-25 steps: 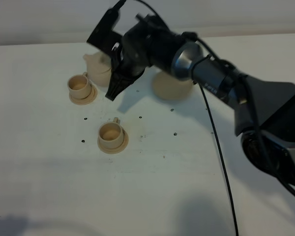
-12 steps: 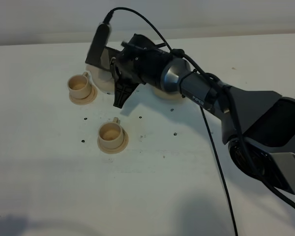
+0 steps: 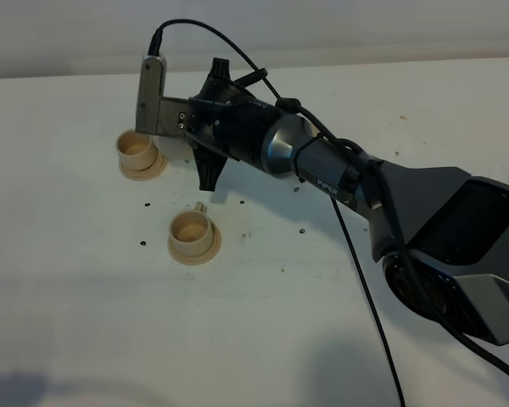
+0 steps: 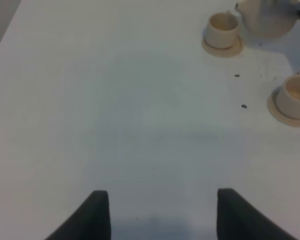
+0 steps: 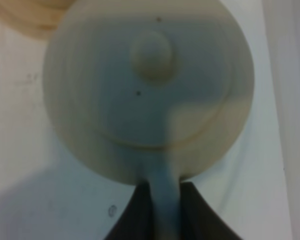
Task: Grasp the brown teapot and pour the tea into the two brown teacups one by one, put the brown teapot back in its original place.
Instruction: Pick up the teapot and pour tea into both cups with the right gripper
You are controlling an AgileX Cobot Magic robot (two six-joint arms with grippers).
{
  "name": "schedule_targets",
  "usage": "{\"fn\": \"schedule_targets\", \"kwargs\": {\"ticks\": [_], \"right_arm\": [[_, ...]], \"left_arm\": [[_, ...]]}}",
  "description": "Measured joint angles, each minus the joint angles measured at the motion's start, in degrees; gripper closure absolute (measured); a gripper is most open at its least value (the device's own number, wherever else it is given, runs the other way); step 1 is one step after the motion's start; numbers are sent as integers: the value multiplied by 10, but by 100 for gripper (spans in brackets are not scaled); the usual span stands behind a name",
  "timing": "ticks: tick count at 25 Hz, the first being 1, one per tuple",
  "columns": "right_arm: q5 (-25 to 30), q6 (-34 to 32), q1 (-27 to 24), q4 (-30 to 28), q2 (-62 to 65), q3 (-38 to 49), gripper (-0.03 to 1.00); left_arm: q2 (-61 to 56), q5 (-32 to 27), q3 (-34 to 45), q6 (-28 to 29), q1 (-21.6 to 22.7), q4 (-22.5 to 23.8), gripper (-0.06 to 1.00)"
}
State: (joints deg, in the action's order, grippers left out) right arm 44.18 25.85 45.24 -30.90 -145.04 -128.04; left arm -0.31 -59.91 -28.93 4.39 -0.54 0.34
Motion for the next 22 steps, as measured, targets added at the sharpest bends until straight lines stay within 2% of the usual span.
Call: {"fn": "schedule_targets", "kwargs": {"ticks": [22], "right_arm": [[-10,17,16,-143,-7,0,85]], "left_arm": [[0,0,0,0,0,0,47]]}}
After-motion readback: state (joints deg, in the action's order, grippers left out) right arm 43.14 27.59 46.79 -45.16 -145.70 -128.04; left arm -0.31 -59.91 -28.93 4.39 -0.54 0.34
